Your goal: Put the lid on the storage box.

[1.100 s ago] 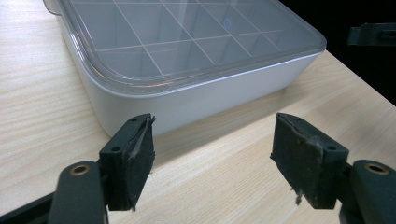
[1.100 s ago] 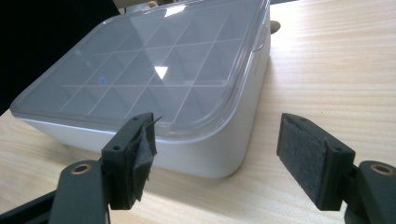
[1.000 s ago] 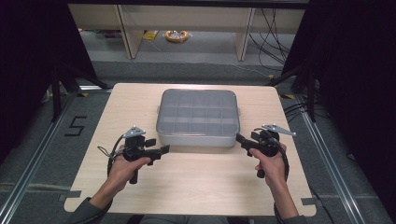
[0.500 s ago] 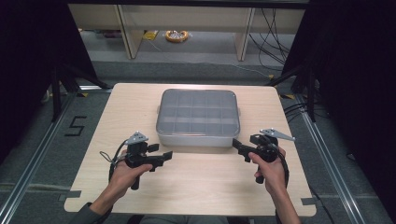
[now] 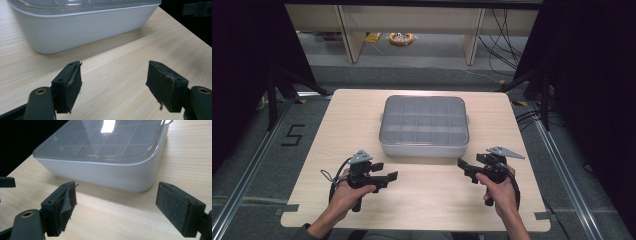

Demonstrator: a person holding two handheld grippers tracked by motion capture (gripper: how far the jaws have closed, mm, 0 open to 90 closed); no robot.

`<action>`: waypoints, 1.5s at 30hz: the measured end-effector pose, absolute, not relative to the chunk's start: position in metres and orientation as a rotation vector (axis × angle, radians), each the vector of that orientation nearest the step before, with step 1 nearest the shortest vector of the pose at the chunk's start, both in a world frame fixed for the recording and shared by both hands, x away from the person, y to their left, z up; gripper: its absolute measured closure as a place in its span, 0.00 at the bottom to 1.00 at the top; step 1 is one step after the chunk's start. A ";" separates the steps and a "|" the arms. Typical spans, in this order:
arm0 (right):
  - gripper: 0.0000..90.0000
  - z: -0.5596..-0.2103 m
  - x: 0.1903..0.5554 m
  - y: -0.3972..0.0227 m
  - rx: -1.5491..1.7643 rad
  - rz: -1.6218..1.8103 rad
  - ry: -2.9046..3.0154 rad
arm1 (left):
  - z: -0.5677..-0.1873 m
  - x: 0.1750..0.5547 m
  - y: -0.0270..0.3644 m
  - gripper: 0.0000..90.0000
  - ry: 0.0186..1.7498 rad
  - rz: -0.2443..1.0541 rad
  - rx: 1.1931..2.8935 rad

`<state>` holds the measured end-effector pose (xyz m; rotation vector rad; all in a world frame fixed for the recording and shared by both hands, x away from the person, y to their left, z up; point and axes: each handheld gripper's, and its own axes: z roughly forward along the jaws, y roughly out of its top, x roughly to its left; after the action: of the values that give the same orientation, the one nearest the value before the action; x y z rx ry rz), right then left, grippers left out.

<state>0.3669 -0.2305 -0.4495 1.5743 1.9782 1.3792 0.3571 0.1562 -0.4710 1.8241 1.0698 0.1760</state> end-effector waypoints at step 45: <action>0.20 -0.481 0.295 -0.220 1.441 1.319 2.183 | -0.493 0.293 0.158 0.20 0.974 0.127 1.884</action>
<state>0.2948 -0.2203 -0.4812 1.4406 2.1829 1.3193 0.2931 0.1575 -0.4930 1.8837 0.9735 0.1271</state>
